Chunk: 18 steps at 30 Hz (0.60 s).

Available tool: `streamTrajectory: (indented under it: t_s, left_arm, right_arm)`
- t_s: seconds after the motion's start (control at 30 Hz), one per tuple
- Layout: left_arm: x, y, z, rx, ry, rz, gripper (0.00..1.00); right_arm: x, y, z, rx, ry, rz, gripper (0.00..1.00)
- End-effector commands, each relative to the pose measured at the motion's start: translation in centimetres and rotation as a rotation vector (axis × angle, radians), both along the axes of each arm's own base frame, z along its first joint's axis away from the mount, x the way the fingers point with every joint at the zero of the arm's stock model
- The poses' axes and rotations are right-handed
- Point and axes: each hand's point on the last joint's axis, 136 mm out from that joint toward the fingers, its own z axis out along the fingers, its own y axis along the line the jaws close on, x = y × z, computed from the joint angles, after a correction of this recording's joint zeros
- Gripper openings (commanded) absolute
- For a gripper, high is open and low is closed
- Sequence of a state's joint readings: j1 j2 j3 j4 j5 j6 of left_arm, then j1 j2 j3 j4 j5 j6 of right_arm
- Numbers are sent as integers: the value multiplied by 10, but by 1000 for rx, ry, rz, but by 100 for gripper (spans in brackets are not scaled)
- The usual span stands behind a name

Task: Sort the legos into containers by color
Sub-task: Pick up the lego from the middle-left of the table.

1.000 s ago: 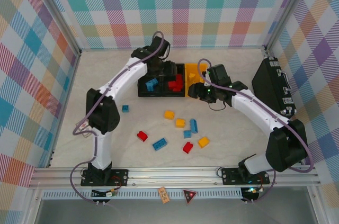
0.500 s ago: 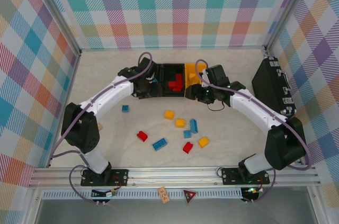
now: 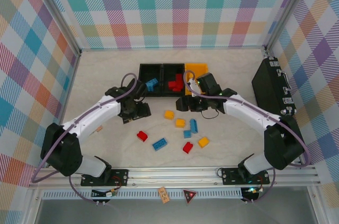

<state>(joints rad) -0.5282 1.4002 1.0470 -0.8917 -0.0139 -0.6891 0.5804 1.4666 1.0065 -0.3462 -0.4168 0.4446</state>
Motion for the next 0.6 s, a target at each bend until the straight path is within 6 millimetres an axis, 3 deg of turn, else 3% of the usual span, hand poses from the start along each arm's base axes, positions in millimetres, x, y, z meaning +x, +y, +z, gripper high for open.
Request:
streamTrajectory:
  t_s: [0.0,0.17,0.4,0.57]
  left_arm:
    - [-34,8,-13,-14,106,84,78]
    - [-53,-1,-39,-51,195,108,79]
    - [-49,-17,-57,-51,215,84,81]
    - [-57,-20,-73,-32,298,74,80]
  right_arm:
    - [-3,6,-6,14,-10,49,58]
    - [-2,10,-7,19,-6,61,58]
    - [-7,5,-12,13,1,42,58]
    - [-10,0,-12,3,0,34,58]
